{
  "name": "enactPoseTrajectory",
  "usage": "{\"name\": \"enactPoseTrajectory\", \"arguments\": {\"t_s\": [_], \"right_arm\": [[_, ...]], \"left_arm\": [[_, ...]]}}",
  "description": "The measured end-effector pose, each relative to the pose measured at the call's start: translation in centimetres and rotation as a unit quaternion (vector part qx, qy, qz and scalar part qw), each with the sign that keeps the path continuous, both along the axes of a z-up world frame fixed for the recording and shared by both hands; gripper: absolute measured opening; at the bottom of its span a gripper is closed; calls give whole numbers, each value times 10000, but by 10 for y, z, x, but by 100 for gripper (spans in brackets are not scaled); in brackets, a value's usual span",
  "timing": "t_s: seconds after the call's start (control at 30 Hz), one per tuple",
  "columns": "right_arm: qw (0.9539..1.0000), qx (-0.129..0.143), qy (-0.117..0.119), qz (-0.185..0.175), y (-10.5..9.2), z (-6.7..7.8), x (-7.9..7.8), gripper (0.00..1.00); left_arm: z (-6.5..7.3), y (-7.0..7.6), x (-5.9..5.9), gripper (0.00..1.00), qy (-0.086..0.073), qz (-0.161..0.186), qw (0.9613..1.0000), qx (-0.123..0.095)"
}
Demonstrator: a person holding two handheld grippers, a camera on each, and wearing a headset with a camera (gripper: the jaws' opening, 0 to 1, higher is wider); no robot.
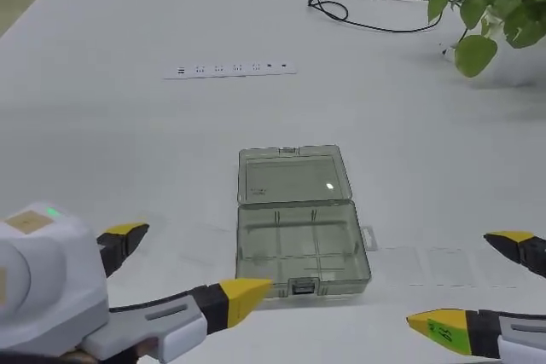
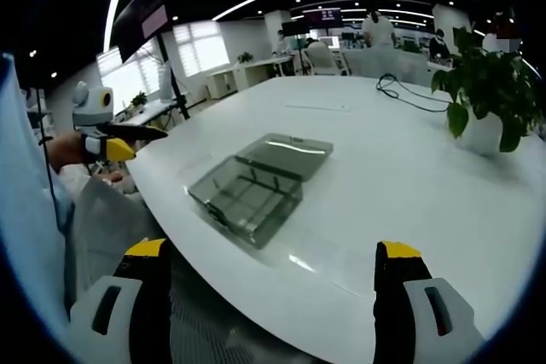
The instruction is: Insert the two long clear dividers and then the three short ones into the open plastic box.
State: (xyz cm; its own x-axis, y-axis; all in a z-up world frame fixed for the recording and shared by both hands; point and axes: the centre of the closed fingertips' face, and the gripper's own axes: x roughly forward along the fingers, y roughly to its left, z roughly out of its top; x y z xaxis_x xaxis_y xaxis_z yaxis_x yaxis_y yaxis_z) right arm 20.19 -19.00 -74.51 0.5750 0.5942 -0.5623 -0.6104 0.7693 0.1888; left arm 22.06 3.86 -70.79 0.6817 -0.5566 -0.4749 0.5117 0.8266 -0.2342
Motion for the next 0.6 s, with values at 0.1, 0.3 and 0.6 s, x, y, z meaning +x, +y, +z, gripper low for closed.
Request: {"name": "enactPoseTrajectory", "arguments": {"t_s": [0.1, 0.3, 0.6], "right_arm": [[10000, -52, 6, -9, -3, -1, -1, 100], [9999, -72, 1, -74, -8, 0, -1, 100], [9998, -149, 19, -126, -17, -3, -1, 100]], "left_arm": [[-1, 3, 0, 100, -9, 56, 10000, -28], [-4, 7, -1, 100, 29, 106, 9999, -9], [-7, 10, -1, 100, 24, 145, 9999, 28]]}}
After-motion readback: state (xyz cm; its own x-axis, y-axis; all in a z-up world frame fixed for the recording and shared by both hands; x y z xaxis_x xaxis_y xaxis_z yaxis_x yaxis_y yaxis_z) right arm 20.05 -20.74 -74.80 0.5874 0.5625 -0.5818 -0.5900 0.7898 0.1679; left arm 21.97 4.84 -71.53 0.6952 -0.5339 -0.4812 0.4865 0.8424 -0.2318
